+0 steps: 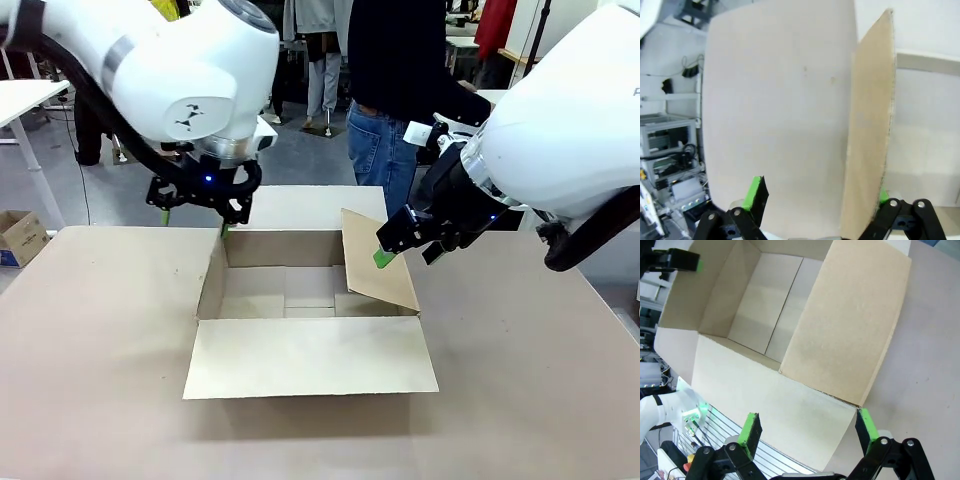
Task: Pack the gift set into the box.
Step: Place both hands on the side flaps of the Package Box and spread them outward.
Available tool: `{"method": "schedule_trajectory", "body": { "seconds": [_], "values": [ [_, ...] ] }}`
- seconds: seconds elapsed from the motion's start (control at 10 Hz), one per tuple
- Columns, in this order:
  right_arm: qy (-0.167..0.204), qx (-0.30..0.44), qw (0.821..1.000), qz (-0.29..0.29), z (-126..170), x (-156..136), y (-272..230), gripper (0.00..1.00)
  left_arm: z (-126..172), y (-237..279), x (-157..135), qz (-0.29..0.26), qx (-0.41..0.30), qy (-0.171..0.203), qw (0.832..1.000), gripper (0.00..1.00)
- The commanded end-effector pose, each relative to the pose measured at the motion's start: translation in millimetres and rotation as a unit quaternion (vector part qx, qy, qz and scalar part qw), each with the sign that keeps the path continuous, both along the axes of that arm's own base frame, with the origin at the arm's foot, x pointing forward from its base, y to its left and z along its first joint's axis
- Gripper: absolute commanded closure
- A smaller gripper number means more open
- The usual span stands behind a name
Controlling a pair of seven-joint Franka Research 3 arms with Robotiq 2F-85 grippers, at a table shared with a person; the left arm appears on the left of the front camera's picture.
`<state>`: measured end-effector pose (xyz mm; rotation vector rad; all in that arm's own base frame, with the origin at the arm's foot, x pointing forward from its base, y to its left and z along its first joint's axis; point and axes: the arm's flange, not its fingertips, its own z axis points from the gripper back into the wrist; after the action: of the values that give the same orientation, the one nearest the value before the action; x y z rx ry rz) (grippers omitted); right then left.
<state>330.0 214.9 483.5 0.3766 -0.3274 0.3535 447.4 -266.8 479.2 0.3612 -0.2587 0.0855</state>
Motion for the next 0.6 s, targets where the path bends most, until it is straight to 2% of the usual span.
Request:
{"method": "schedule_trajectory", "body": {
  "seconds": [0.0, 0.3, 0.5],
  "values": [
    [-0.008, -0.003, 1.000, 0.001, -1.0, 0.7, -1.3, 0.00, 5.1, 35.5, -0.5, 0.005, -0.017, -0.003, 1.000, 0.00],
    [-0.008, -0.003, 1.000, 0.001, -1.0, 0.7, -1.3, 0.00, 1.4, 90.5, 11.3, 0.057, -0.048, -0.005, 0.997, 0.00],
    [-0.008, -0.003, 1.000, 0.001, -1.0, 0.7, -1.3, 0.00, -20.4, 119.9, 23.5, 0.063, -0.077, 0.028, 0.995, 0.00]
  ]
}}
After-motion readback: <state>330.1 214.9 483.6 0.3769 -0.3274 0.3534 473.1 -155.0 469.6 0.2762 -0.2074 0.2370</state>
